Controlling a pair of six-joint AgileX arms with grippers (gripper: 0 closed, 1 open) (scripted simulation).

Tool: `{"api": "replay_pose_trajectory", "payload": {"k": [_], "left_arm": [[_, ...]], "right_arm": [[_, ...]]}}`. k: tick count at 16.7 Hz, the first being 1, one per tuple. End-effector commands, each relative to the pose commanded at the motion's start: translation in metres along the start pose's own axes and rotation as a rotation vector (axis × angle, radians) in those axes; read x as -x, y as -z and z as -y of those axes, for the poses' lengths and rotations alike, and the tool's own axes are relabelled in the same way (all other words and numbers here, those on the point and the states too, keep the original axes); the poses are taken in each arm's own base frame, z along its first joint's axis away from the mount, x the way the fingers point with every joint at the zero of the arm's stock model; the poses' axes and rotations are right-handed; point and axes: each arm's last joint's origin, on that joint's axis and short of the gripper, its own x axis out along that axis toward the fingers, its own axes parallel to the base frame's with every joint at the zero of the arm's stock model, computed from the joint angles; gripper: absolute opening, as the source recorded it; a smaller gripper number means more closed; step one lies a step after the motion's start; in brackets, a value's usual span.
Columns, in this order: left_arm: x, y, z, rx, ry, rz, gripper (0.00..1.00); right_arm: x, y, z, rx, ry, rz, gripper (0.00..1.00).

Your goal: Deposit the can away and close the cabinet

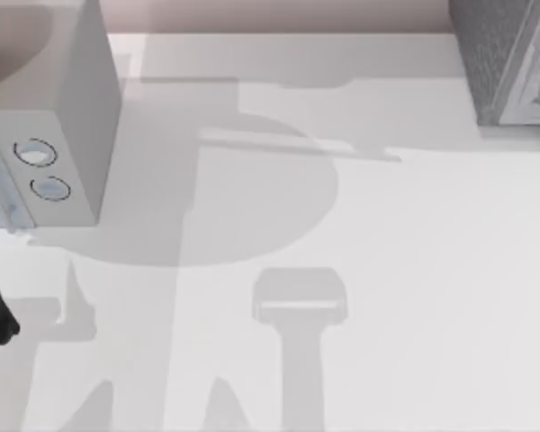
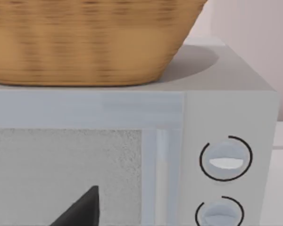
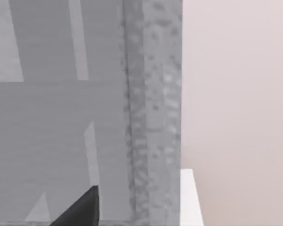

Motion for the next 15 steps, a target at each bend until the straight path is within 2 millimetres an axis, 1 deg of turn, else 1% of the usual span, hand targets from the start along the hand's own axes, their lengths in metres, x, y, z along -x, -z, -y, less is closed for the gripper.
{"api": "replay_pose_trajectory", "payload": {"k": [3, 5, 6, 9, 11, 13, 15], "left_arm": [[0.000, 0.000, 0.000, 0.000, 0.000, 0.000, 1.00], [0.000, 0.000, 0.000, 0.000, 0.000, 0.000, 1.00], [0.000, 0.000, 0.000, 0.000, 0.000, 0.000, 1.00], [0.000, 0.000, 0.000, 0.000, 0.000, 0.000, 1.00], [0.000, 0.000, 0.000, 0.000, 0.000, 0.000, 1.00], [0.000, 0.000, 0.000, 0.000, 0.000, 0.000, 1.00], [0.000, 0.000, 0.000, 0.000, 0.000, 0.000, 1.00]], "right_arm": [[-0.005, -0.061, 0.014, -0.017, 0.008, -0.009, 1.00], [-0.004, -0.107, 0.013, -0.025, 0.011, -0.014, 1.00], [-0.002, -0.130, 0.009, -0.027, 0.012, -0.015, 1.00], [0.009, -0.194, -0.015, -0.019, 0.010, -0.012, 1.00], [0.018, -0.229, -0.036, -0.002, 0.009, -0.004, 1.00], [0.027, -0.253, -0.056, 0.016, 0.006, 0.006, 1.00], [0.033, -0.266, -0.068, 0.028, 0.004, 0.012, 1.00]]}}
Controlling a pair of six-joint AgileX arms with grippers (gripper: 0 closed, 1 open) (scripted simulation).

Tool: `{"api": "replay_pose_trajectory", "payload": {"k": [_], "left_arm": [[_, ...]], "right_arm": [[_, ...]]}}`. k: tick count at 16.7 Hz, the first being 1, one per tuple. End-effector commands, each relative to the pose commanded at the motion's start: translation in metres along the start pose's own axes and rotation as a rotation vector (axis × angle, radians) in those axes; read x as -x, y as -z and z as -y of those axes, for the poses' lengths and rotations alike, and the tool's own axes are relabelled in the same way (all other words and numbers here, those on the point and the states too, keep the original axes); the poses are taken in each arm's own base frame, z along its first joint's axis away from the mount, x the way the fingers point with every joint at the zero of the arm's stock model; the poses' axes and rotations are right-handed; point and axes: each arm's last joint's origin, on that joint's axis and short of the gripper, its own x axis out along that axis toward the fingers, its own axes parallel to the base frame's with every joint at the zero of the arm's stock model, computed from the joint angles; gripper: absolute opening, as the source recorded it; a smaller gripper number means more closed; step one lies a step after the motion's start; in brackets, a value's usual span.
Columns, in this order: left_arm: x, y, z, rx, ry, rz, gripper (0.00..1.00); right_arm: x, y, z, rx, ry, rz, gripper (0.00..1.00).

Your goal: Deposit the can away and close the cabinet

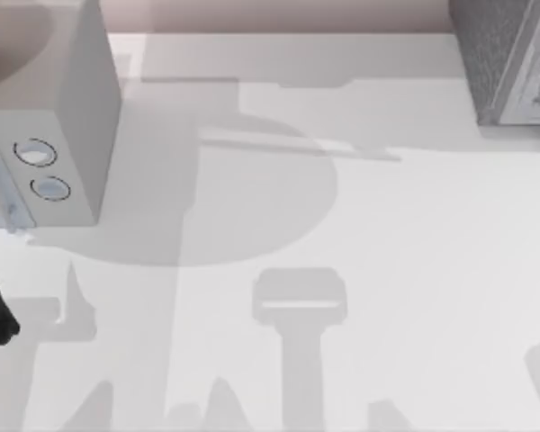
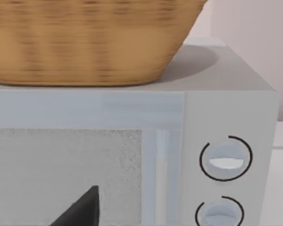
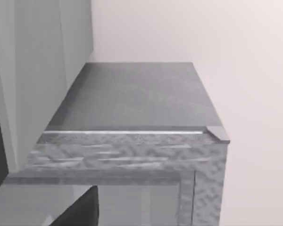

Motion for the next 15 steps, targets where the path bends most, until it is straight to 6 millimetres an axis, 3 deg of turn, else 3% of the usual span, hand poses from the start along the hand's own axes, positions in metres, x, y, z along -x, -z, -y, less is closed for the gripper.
{"api": "replay_pose_trajectory", "payload": {"k": [8, 12, 15], "left_arm": [[0.000, 0.000, 0.000, 0.000, 0.000, 0.000, 1.00], [0.000, 0.000, 0.000, 0.000, 0.000, 0.000, 1.00], [0.000, 0.000, 0.000, 0.000, 0.000, 0.000, 1.00]], "right_arm": [[-0.006, -0.002, -0.004, -0.002, 0.000, 0.000, 1.00], [-0.042, 0.000, -0.027, -0.023, -0.001, -0.013, 1.00], [-0.079, 0.001, -0.068, -0.028, 0.002, -0.024, 1.00]]}}
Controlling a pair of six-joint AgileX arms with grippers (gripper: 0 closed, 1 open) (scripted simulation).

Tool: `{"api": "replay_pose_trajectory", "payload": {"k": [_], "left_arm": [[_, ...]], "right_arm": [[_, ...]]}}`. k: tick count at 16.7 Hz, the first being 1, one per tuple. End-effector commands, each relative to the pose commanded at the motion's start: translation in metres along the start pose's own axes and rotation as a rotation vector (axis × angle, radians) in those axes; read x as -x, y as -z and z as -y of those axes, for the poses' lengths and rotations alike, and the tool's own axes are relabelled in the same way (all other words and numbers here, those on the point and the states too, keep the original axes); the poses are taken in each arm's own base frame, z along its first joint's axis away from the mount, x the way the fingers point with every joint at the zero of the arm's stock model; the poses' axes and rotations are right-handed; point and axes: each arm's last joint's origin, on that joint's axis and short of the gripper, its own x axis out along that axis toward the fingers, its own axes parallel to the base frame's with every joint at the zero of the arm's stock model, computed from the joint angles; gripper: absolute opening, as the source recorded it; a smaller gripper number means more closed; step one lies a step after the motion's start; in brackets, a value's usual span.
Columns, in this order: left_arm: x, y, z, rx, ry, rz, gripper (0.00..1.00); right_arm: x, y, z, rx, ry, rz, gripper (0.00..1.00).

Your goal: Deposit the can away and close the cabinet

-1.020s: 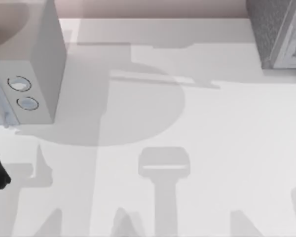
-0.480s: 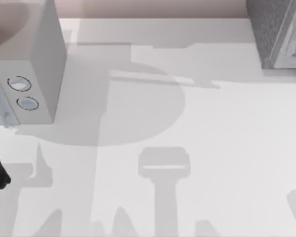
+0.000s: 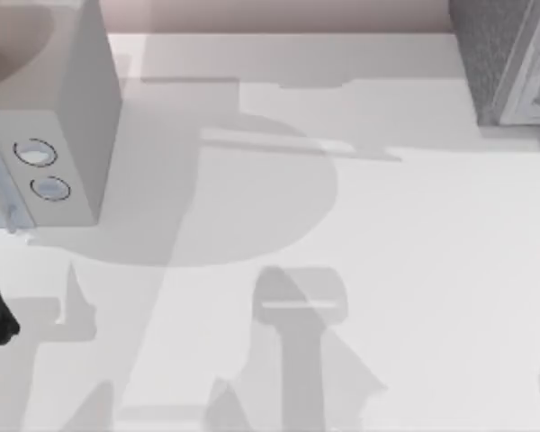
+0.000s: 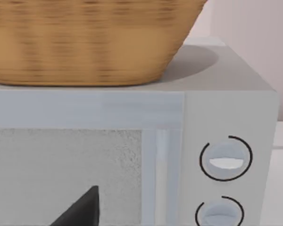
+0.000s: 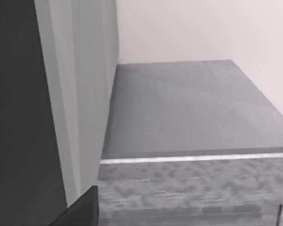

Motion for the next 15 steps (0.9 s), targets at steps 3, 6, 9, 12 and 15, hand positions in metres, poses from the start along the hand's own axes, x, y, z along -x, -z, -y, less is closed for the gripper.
{"api": "replay_pose_trajectory", "payload": {"k": [3, 6, 9, 12, 15], "left_arm": [[0.000, 0.000, 0.000, 0.000, 0.000, 0.000, 1.00], [0.000, 0.000, 0.000, 0.000, 0.000, 0.000, 1.00], [0.000, 0.000, 0.000, 0.000, 0.000, 0.000, 1.00], [0.000, 0.000, 0.000, 0.000, 0.000, 0.000, 1.00], [0.000, 0.000, 0.000, 0.000, 0.000, 0.000, 1.00]], "right_arm": [[-0.027, 0.001, -0.060, 0.007, 0.001, -0.006, 1.00], [-0.034, 0.002, -0.127, 0.020, 0.002, -0.002, 1.00], [-0.022, 0.003, -0.184, 0.030, 0.002, 0.009, 1.00], [-0.004, 0.004, -0.219, 0.033, 0.001, 0.020, 1.00], [0.006, 0.004, -0.232, 0.033, 0.001, 0.027, 1.00]]}}
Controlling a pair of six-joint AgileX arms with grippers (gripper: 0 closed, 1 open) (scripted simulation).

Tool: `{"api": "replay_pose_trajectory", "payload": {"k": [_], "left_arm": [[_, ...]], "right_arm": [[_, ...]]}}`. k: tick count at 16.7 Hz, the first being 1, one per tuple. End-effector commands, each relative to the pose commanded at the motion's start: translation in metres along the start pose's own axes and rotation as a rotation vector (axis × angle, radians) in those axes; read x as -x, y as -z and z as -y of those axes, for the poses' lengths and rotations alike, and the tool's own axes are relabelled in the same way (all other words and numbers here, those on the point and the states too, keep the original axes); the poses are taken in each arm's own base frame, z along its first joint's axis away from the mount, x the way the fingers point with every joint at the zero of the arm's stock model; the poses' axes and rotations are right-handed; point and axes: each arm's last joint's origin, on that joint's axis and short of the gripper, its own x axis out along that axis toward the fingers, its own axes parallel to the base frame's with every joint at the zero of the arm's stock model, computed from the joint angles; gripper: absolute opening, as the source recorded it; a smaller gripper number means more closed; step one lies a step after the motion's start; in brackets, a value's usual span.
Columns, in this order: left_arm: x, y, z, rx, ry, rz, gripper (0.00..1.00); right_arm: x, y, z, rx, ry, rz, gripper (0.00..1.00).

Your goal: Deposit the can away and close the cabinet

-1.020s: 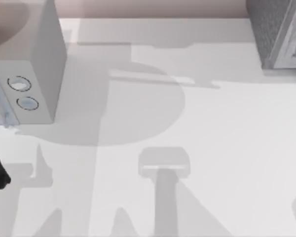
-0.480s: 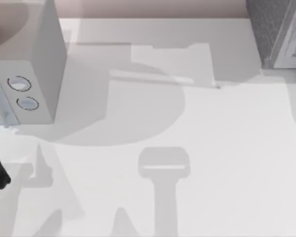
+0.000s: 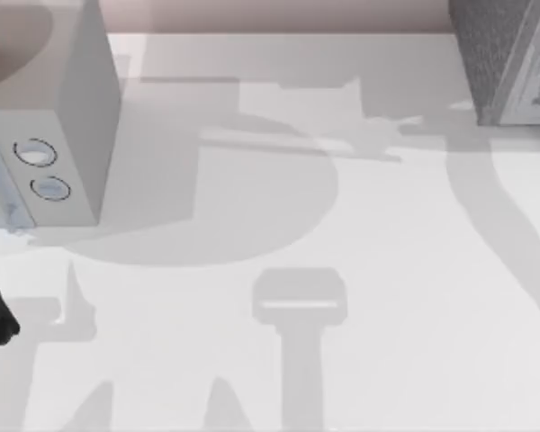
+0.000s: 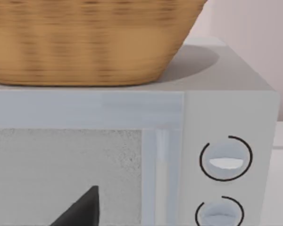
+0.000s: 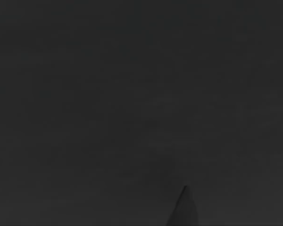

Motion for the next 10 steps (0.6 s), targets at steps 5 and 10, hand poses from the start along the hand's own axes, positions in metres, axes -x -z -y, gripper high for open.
{"api": "replay_pose_trajectory", "payload": {"k": [5, 10], "left_arm": [[0.000, 0.000, 0.000, 0.000, 0.000, 0.000, 1.00], [0.000, 0.000, 0.000, 0.000, 0.000, 0.000, 1.00]], "right_arm": [[0.007, -0.005, 0.010, 0.004, 0.044, 0.018, 1.00], [-0.022, -0.006, 0.008, 0.006, 0.042, 0.014, 1.00]]}}
